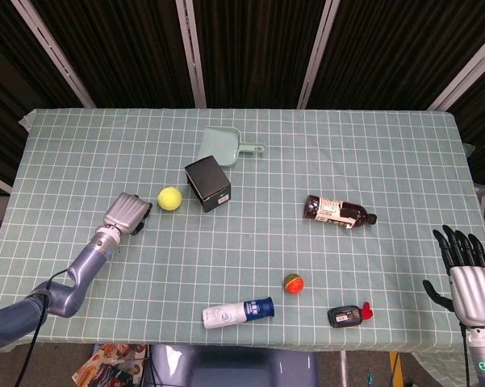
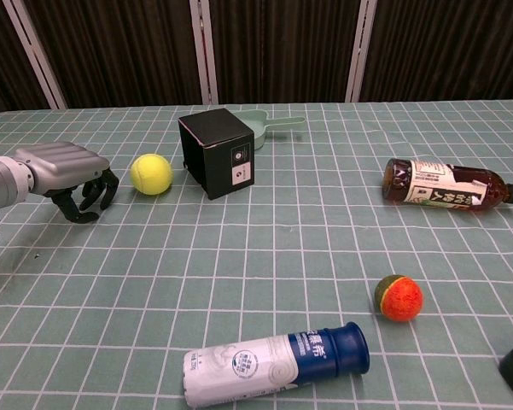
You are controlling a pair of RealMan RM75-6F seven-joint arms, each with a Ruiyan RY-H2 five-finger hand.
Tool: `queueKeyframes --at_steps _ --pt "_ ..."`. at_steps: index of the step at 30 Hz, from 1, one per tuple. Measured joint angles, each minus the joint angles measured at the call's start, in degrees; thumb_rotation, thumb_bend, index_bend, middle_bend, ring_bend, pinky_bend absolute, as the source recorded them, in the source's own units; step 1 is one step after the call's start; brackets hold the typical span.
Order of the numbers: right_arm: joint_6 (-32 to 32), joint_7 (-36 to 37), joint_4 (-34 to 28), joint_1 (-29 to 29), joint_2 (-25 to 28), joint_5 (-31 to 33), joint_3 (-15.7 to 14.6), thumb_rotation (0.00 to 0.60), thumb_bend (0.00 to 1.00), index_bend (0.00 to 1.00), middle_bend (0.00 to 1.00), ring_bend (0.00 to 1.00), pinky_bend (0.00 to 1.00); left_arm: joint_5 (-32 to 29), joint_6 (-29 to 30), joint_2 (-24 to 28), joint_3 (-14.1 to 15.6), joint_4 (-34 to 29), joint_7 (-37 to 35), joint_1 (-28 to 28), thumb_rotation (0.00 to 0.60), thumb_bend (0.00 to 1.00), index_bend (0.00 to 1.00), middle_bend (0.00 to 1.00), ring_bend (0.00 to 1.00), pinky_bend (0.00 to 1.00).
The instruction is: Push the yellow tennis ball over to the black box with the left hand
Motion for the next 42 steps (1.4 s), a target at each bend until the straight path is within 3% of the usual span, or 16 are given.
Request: queueKeyframes --at_steps 4,9,11,24,28,35,42 --pt "-0.1 0.2 0.1 0.1 0.1 0.0 0.0 0.600 0.30 0.00 0.00 0.00 0.00 0.7 0.5 -0.8 -0.1 1.0 -1.2 -0.4 0.600 0.34 0.48 0.57 0.38 0.58" --pt "0.0 0.4 0.0 0.0 0.2 -0.2 -0.1 0.600 0.30 0.00 0.00 0.00 0.00 2.2 0.7 -1.9 -0.1 2.4 -3.8 -1.2 0.600 0.34 0.42 0.52 0.33 0.39" --pt "0.0 0.4 -0.1 0.0 0.3 -0.4 -0.2 0.600 0.30 0.00 0.00 0.00 0.00 3.3 0.9 -2.4 0.0 3.3 -5.2 -1.6 0.600 0.34 0.40 0.50 0.31 0.35" --pt "0.9 1.0 -0.5 -0.4 0.9 -1.6 -0.7 0.600 0.30 0.00 0.00 0.00 0.00 6.4 0.6 -6.1 0.6 8.4 -10.7 -3.7 0.600 0.34 0.30 0.38 0.22 0.31" --pt "0.9 1.0 -0.4 -0.4 0.9 -1.6 -0.7 0.600 0.30 0.00 0.00 0.00 0.00 7.0 0.7 -6.6 0.6 8.6 -11.6 -4.1 0.600 0.34 0.29 0.39 0.22 0.33" --pt "1.1 1.0 -0.4 -0.5 0.9 -1.2 -0.4 0.600 0.30 0.00 0.00 0.00 0.00 8.9 1.3 -6.2 1.6 6.8 -14.8 -4.1 0.600 0.33 0.36 0.59 0.39 0.55" --pt "1.4 1.2 -0.3 -0.7 0.9 -1.2 -0.3 0.600 0.30 0.00 0.00 0.00 0.00 8.4 1.0 -5.9 1.5 6.5 -14.6 -4.0 0.600 0.32 0.39 0.64 0.43 0.59"
